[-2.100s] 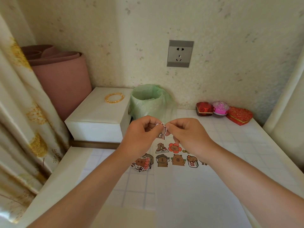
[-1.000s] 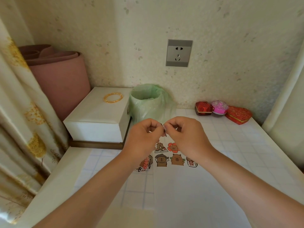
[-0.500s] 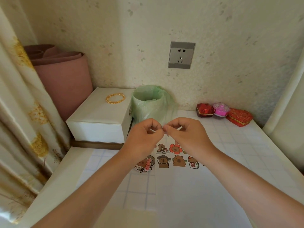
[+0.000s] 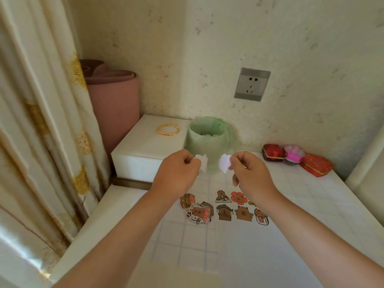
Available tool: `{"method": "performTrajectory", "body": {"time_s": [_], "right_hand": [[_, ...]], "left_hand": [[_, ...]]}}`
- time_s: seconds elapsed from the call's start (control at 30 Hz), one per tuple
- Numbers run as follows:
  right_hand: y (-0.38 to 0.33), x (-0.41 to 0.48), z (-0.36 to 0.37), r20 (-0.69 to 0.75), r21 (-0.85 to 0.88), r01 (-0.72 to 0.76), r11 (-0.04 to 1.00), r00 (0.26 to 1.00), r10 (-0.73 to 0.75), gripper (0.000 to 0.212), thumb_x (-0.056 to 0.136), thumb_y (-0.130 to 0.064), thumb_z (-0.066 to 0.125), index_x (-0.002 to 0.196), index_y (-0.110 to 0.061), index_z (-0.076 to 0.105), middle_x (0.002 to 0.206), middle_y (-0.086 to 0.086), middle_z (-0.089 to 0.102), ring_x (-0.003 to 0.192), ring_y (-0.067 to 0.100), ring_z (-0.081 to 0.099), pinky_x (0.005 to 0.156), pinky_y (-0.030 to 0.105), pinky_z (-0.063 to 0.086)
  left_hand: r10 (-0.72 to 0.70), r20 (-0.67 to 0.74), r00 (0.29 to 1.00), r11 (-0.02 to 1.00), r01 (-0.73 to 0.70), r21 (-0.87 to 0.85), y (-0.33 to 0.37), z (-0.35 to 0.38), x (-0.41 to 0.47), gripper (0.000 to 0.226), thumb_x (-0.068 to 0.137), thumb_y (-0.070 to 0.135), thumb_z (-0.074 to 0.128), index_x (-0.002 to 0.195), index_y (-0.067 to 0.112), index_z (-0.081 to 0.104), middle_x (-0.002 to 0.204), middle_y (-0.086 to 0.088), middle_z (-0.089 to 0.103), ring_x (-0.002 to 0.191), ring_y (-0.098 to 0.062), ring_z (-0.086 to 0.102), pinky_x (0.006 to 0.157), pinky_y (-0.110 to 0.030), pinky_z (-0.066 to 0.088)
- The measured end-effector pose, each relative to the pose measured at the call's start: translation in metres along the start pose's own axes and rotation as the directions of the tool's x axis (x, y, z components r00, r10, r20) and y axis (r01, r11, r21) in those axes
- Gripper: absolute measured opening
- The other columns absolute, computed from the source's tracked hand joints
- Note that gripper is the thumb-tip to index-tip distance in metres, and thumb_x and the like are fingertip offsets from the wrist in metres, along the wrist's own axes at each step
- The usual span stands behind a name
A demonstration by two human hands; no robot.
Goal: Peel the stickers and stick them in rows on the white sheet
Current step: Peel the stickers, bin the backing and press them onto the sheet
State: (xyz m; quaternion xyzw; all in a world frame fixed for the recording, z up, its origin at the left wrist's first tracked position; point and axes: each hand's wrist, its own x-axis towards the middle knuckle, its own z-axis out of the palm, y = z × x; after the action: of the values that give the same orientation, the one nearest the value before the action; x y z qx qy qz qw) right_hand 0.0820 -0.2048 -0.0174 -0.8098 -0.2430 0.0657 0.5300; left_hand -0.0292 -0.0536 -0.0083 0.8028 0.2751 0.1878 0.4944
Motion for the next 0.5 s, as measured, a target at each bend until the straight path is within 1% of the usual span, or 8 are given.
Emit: {"method": "performTrajectory", "body": {"time_s": [0.07,0.17,0.2,0.27,0.37,0.43,0.5], "right_hand": [[-0.005,0.013,0.007,-0.036,-0.033,0.07,0.997,0.997,-0.071,0.018,0.1,-0.025,0.054,0.086,-0.019,0.064,0.076,0.0,0.064,0.05,0.007,0.051,0.049,0.019,0.041],[-0.018,0.045,0.015,-0.086,-0.191,0.209,0.959,0.97,-0.228,0.02,0.097,-0.024,0.058,0.079,-0.021,0.066,0.076,-0.007,0.065,0.063,0.004,0.054,0.059,0.019,0.04],[-0.025,0.058,0.016,-0.103,-0.242,0.242,0.94,0.957,-0.272,0.019,0.096,-0.024,0.058,0.08,-0.02,0.067,0.077,-0.009,0.066,0.067,0.002,0.056,0.062,0.019,0.041],[-0.037,0.085,0.02,-0.129,-0.311,0.274,0.91,0.937,-0.326,0.016,0.094,-0.027,0.06,0.082,-0.02,0.069,0.079,-0.012,0.066,0.074,0.004,0.059,0.068,0.024,0.045],[-0.046,0.117,0.027,-0.088,-0.435,0.264,0.861,0.939,-0.332,0.016,0.093,-0.029,0.061,0.081,-0.022,0.069,0.075,-0.015,0.064,0.077,0.011,0.062,0.068,0.028,0.049],[-0.045,0.129,0.033,-0.016,-0.529,0.233,0.816,0.959,-0.283,0.014,0.093,-0.026,0.061,0.083,-0.023,0.071,0.077,-0.013,0.065,0.08,0.015,0.065,0.07,0.031,0.053],[-0.041,0.133,0.037,0.03,-0.569,0.213,0.794,0.971,-0.238,0.012,0.092,-0.024,0.062,0.086,-0.025,0.072,0.079,-0.014,0.064,0.084,0.017,0.066,0.074,0.034,0.055]], "left_hand": [[-0.009,-0.011,1.0,1.0,0.008,-0.014,0.001,-0.006,0.005,0.018,0.086,0.023,0.048,0.084,0.011,0.061,0.076,0.003,0.072,0.069,-0.023,0.066,0.066,-0.038,0.055],[-0.026,-0.007,1.0,0.996,0.025,-0.086,0.002,-0.013,0.011,0.019,0.086,0.021,0.048,0.086,0.008,0.063,0.072,0.004,0.072,0.055,-0.015,0.06,0.06,-0.033,0.051],[-0.029,-0.003,1.0,0.995,0.028,-0.093,0.003,-0.014,0.013,0.019,0.085,0.021,0.049,0.087,0.008,0.063,0.072,0.005,0.073,0.054,-0.014,0.059,0.059,-0.032,0.051],[-0.034,0.009,0.999,0.995,0.035,-0.097,0.004,-0.016,0.015,0.018,0.085,0.021,0.05,0.086,0.01,0.065,0.071,0.007,0.073,0.054,-0.013,0.059,0.06,-0.031,0.051],[-0.038,0.026,0.999,0.995,0.04,-0.089,0.006,-0.019,0.018,0.017,0.086,0.02,0.051,0.083,0.014,0.067,0.071,0.009,0.073,0.055,-0.013,0.059,0.061,-0.03,0.052],[-0.036,0.029,0.999,0.996,0.038,-0.084,0.007,-0.019,0.019,0.018,0.087,0.02,0.05,0.082,0.014,0.067,0.071,0.01,0.074,0.054,-0.012,0.06,0.061,-0.03,0.052],[-0.033,0.023,0.999,0.996,0.034,-0.08,0.008,-0.018,0.021,0.021,0.088,0.02,0.049,0.085,0.01,0.067,0.071,0.01,0.073,0.051,-0.011,0.06,0.061,-0.03,0.052]]}}
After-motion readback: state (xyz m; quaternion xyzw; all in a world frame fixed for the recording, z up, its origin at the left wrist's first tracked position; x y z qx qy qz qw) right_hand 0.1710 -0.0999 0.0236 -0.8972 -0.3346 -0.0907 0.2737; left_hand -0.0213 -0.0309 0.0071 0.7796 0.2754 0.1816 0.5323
